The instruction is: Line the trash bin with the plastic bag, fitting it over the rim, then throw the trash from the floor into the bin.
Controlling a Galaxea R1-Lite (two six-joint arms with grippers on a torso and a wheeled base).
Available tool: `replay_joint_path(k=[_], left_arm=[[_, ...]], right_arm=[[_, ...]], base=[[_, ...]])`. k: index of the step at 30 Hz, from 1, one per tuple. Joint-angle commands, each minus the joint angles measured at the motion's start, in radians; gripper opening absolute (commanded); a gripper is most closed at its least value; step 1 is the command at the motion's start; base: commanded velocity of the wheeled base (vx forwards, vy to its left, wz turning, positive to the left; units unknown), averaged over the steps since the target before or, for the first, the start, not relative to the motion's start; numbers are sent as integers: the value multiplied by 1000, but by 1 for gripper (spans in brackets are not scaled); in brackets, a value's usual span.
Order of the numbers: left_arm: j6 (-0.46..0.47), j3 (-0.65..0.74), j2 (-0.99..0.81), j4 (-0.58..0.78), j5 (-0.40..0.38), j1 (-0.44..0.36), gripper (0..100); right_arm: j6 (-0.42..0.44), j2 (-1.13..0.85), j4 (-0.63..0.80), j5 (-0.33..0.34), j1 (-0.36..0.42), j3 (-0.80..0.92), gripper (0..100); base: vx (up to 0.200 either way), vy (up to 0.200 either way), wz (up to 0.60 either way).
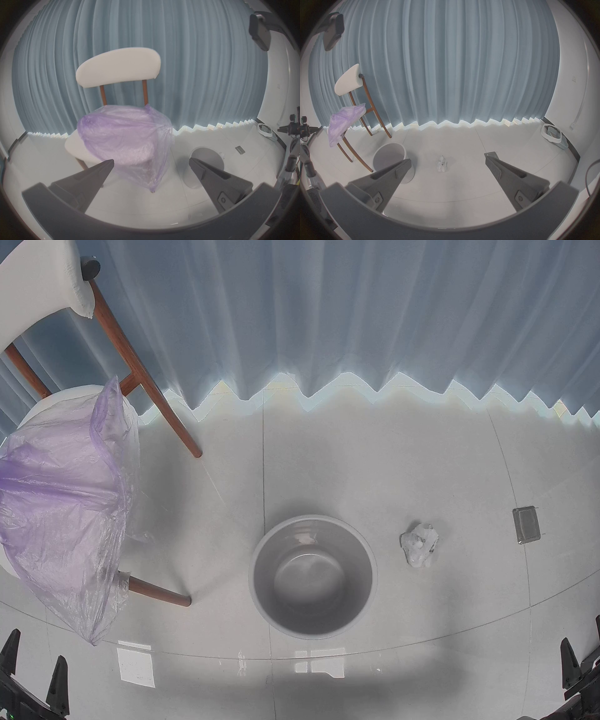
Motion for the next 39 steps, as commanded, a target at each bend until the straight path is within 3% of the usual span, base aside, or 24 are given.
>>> replay_joint_path(k=[1, 6, 15, 19, 24, 27, 34, 39], left_arm=[[17, 17, -16, -21, -14, 0, 100], [22, 17, -16, -26, -14, 0, 100], [118, 6, -16, -148, -49, 0, 100], [123, -70, -13, -104, -104, 2, 100], [123, -167, 47, 14, -110, -9, 100], [120, -204, 73, 46, -112, -23, 100], [115, -293, 237, 43, -112, -141, 100], [121, -354, 329, 34, -112, -170, 100]], right_arm=[[3, -15, 0, 0, 0, 18, 100], [3, -15, 0, 0, 2, 18, 100], [6, -15, -2, 0, 2, 18, 100], [9, -15, -3, 0, 2, 18, 100], [12, -15, -3, 0, 2, 18, 100], [12, -15, -3, 0, 2, 18, 100], [12, -15, -3, 2, 2, 18, 100], [12, -17, -3, 2, 2, 18, 100]], base=[[0, 0, 0], [0, 0, 0], [0, 0, 0], [0, 0, 0], [0, 0, 0], [0, 0, 0], [0, 0, 0], [0, 0, 0]])
